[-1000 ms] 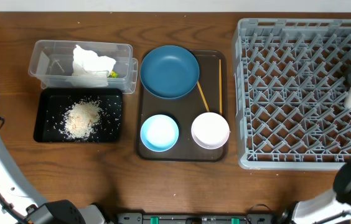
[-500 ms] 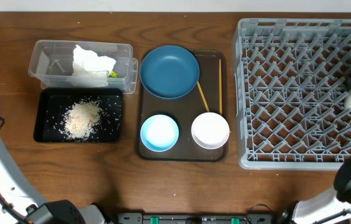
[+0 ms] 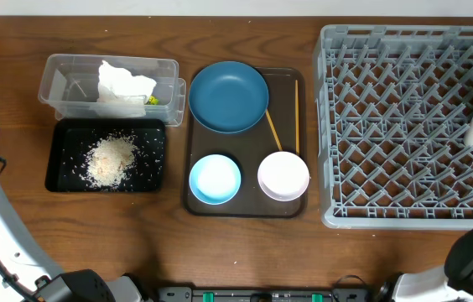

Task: Sort waste into correct bins and load items into the dishwasher rack
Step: 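Lower the white cup upside down into the rack's right side and release, then move the right gripper back to the tray and grasp the white bowl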

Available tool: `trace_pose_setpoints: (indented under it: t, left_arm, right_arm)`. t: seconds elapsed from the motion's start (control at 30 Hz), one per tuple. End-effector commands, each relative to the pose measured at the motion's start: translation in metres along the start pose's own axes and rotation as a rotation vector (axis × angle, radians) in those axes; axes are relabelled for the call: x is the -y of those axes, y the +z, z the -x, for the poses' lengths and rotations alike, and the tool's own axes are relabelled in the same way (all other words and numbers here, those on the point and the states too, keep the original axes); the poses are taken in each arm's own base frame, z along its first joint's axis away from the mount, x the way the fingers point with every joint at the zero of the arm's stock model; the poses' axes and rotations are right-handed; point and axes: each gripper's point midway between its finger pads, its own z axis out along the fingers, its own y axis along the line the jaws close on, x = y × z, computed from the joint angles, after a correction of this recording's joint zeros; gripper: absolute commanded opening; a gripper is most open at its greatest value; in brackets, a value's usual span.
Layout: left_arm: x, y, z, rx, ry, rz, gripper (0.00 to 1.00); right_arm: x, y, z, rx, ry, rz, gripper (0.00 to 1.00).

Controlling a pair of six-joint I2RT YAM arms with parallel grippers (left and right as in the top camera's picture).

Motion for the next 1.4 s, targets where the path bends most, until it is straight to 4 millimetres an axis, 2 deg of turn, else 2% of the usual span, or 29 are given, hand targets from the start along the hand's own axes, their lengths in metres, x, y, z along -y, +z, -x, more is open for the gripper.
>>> trace_pose_setpoints:
  t: [0.0, 0.13, 0.23, 0.3, 0.9, 1.0, 1.1, 1.3, 1.37]
  left_arm:
    - [-0.001, 0.002, 0.002, 0.004, -0.010, 0.012, 0.89]
    - [-0.001, 0.002, 0.002, 0.004, -0.010, 0.012, 0.89]
    - [-0.001, 0.002, 0.002, 0.004, -0.010, 0.012, 0.89]
    - [-0.001, 0.002, 0.002, 0.004, -0.010, 0.012, 0.89]
    - [-0.001, 0.002, 0.002, 0.004, -0.010, 0.012, 0.89]
    - [-0.001, 0.002, 0.002, 0.004, -0.010, 0.012, 0.89]
    - [-0.001, 0.002, 0.002, 0.004, -0.010, 0.012, 0.89]
    - [-0.001, 0.002, 0.002, 0.004, -0.010, 0.012, 0.89]
    - [-0.001, 0.002, 0.002, 0.004, -0.010, 0.012, 0.89]
  right_arm:
    - [0.007, 0.025, -0.001, -0.003, 0.011, -0.042, 0.01]
    - [0.002, 0.048, -0.006, -0.014, 0.012, -0.031, 0.01]
    - [-0.009, 0.058, -0.016, -0.059, -0.029, 0.026, 0.01]
    - [-0.010, 0.059, -0.018, -0.067, -0.030, 0.028, 0.01]
    - [0.032, 0.060, -0.026, -0.139, -0.007, -0.078, 0.01]
    - [0.038, 0.052, -0.028, -0.157, -0.003, -0.093, 0.01]
    - [0.038, 0.037, -0.021, -0.136, 0.002, -0.083, 0.01]
    - [0.030, -0.019, 0.009, -0.033, 0.037, 0.006, 0.02]
    - [0.017, -0.044, 0.016, -0.015, 0.047, 0.105, 0.04]
